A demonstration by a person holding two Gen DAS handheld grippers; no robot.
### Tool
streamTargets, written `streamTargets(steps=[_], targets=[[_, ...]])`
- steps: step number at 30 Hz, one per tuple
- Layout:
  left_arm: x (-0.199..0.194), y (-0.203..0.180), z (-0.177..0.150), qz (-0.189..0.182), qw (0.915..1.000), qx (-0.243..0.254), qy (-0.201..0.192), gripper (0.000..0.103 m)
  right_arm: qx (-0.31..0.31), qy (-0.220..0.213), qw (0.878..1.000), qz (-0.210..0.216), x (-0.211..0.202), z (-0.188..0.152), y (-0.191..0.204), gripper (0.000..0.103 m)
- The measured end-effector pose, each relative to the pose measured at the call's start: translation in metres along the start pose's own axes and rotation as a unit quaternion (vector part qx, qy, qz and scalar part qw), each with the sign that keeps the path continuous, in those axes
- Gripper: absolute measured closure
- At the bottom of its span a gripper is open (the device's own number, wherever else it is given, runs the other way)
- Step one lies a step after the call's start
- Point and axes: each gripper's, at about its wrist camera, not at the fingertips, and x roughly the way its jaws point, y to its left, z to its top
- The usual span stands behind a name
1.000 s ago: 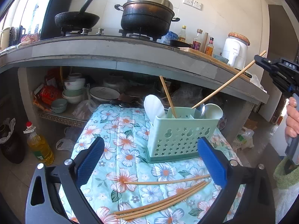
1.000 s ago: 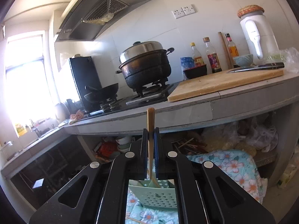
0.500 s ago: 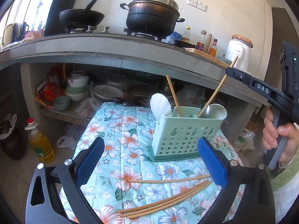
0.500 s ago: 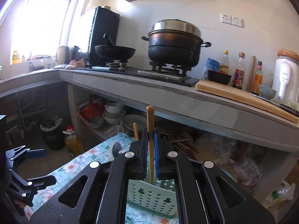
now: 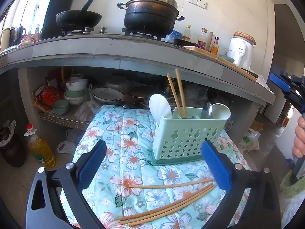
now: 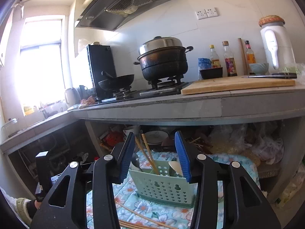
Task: Organize utensils
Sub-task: 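Move the left tool down toward the chopsticks lying on the bedspread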
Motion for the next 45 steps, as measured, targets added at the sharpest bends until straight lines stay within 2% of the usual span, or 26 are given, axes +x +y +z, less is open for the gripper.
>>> streamTargets(steps=[3,7,11,15,19,23,25,28,30,33,34,35,37,45], targets=[[0.004,-0.004,-0.002,0.001,1.0000,0.007,0.004,0.005,0.030,0.014,0.999,0.009,-0.012,-0.015,-0.009,0.053],[0.011,-0.010,-0.007,0.003,0.9996,0.024,0.013,0.005,0.065,0.061,0.996,0.010,-0.013,-0.046,-0.016,0.048],[0.018,-0.020,-0.015,0.000,0.9981,0.056,0.027,0.005,0.094,0.125,0.987,-0.025,-0.005,-0.087,-0.019,0.047],[0.028,-0.034,-0.027,-0.019,0.9945,0.090,0.050,0.006,0.137,0.202,0.967,-0.078,0.011,-0.131,-0.027,0.047],[0.037,-0.057,-0.044,-0.039,0.9861,0.144,0.073,0.006,0.190,0.245,0.946,-0.095,0.018,-0.163,-0.039,0.047],[0.044,-0.092,-0.075,-0.039,0.9643,0.245,0.092,0.017,0.228,0.260,0.933,-0.099,0.018,-0.175,-0.047,0.047],[0.049,-0.109,-0.093,-0.032,0.9484,0.301,0.094,0.027,0.239,0.260,0.930,-0.099,0.014,-0.181,-0.051,0.047],[0.059,-0.131,-0.125,-0.010,0.9151,0.392,0.094,0.039,0.246,0.261,0.928,-0.098,0.014,-0.182,-0.055,0.047],[0.067,-0.141,-0.139,0.002,0.8962,0.433,0.097,0.049,0.252,0.261,0.927,-0.096,0.014,-0.183,-0.057,0.047],[0.077,-0.147,-0.154,0.011,0.8744,0.474,0.103,0.061,0.259,0.261,0.925,-0.094,0.012,-0.184,-0.059,0.047],[0.079,-0.147,-0.155,0.012,0.8710,0.479,0.107,0.070,0.262,0.260,0.925,-0.094,0.012,-0.185,-0.060,0.047],[0.082,-0.147,-0.157,0.010,0.8682,0.483,0.112,0.073,0.264,0.260,0.924,-0.094,0.011,-0.186,-0.060,0.047],[0.085,-0.147,-0.158,0.006,0.8661,0.486,0.117,0.089,0.267,0.259,0.923,-0.093,0.010,-0.187,-0.061,0.047],[0.067,-0.145,-0.156,-0.006,0.8612,0.494,0.121,0.092,0.273,0.256,0.923,-0.092,0.007,-0.186,-0.063,0.047]])
